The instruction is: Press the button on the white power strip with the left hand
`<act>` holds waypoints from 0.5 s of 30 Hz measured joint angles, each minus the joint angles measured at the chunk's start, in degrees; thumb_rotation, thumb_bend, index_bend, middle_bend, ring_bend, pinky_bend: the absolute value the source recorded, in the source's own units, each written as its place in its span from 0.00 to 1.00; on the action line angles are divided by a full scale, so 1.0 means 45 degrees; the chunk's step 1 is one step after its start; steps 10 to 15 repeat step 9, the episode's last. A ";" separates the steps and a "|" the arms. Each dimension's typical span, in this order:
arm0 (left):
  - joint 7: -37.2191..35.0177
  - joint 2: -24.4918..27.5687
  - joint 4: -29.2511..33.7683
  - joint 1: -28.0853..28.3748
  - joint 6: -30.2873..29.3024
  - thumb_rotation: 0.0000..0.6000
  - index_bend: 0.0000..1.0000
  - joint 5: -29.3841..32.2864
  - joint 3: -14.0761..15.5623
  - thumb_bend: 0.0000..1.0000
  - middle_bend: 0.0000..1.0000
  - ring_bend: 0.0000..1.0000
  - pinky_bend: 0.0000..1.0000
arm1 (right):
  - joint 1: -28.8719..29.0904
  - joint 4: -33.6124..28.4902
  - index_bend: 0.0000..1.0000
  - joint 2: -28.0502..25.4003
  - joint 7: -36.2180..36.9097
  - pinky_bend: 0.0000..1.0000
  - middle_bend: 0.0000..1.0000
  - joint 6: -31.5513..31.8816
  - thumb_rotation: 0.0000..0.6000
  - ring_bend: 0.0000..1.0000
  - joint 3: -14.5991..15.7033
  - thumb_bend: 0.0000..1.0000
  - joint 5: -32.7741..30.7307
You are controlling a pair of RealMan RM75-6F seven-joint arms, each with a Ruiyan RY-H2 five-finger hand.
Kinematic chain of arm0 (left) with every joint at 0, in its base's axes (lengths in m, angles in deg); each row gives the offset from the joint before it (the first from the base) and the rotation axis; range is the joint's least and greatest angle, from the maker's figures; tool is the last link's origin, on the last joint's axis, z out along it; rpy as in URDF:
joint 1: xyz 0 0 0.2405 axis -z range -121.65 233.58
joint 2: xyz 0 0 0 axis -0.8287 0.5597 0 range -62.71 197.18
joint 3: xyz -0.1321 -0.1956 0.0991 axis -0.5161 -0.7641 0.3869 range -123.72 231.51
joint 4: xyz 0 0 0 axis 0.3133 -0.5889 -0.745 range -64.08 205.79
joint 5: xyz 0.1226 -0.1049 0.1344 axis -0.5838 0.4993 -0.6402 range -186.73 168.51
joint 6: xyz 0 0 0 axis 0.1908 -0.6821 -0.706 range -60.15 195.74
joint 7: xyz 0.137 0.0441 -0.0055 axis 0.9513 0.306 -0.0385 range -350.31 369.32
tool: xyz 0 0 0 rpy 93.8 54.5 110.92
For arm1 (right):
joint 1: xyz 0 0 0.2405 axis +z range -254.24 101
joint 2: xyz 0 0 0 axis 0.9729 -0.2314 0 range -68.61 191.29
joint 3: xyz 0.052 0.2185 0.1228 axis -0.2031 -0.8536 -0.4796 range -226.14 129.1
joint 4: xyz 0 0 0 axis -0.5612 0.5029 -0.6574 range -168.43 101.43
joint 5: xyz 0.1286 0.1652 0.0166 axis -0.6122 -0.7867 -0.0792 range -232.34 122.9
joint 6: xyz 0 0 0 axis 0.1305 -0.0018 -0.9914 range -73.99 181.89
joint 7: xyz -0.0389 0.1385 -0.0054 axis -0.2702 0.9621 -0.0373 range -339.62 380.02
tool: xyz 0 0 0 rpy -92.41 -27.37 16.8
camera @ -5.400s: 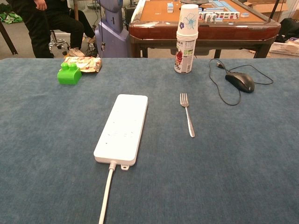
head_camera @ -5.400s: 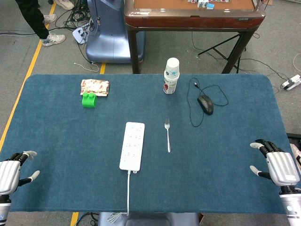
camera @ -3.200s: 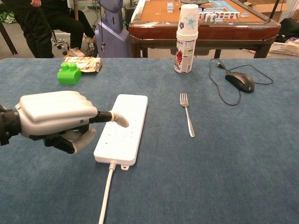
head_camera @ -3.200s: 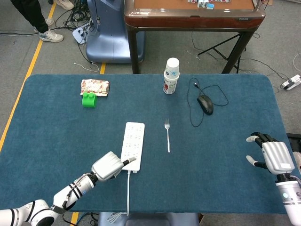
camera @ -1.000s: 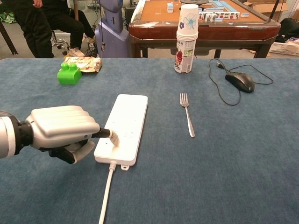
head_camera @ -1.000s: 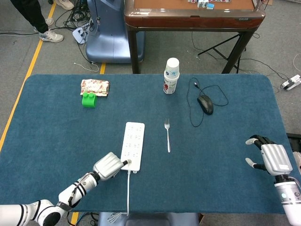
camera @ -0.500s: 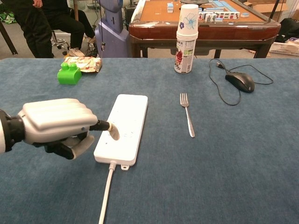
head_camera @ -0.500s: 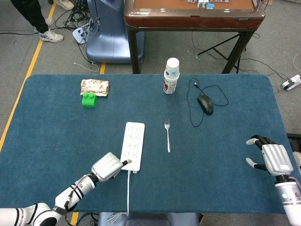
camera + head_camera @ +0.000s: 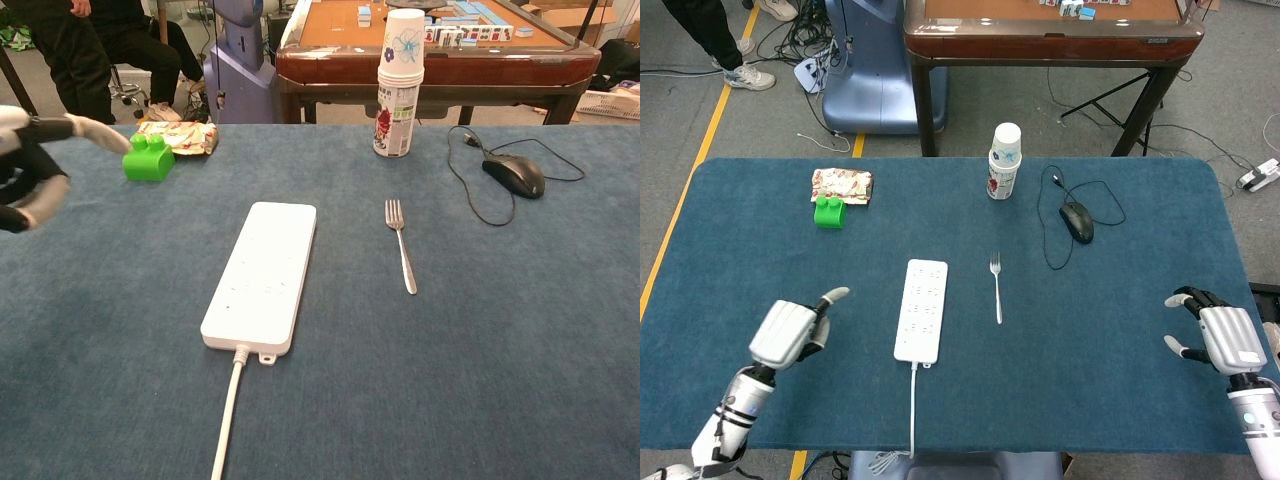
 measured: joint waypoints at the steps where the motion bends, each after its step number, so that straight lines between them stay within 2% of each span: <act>1: -0.0115 0.0079 -0.0085 -0.0268 -0.0258 1.00 0.23 0.0107 -0.0019 0.68 0.62 0.64 0.89 | -0.0010 -0.0023 0.37 -0.0020 0.0003 0.46 0.29 0.0019 1.00 0.28 0.0004 0.17 0.0012; 3: -0.0239 0.0259 -0.0226 -0.0831 -0.0706 1.00 0.26 0.0466 -0.0047 0.68 0.55 0.55 0.81 | -0.0032 -0.0088 0.37 -0.0066 0.0009 0.46 0.29 0.0064 1.00 0.28 0.0013 0.17 0.0044; 7: -0.0092 0.0424 -0.0429 -0.1669 -0.1432 1.00 0.40 0.1096 -0.0117 0.68 0.52 0.51 0.71 | -0.0075 -0.0215 0.37 -0.0119 -0.0016 0.46 0.29 0.0157 1.00 0.28 0.0034 0.17 0.0111; 9: 0.0227 0.0408 -0.0550 -0.2018 -0.1853 1.00 0.42 0.1272 -0.0175 0.68 0.52 0.50 0.69 | -0.0097 -0.0282 0.37 -0.0128 -0.0021 0.46 0.29 0.0193 1.00 0.28 0.0041 0.17 0.0125; 15: 0.0227 0.0408 -0.0550 -0.2018 -0.1853 1.00 0.42 0.1272 -0.0175 0.68 0.52 0.50 0.69 | -0.0097 -0.0282 0.37 -0.0128 -0.0021 0.46 0.29 0.0193 1.00 0.28 0.0041 0.17 0.0125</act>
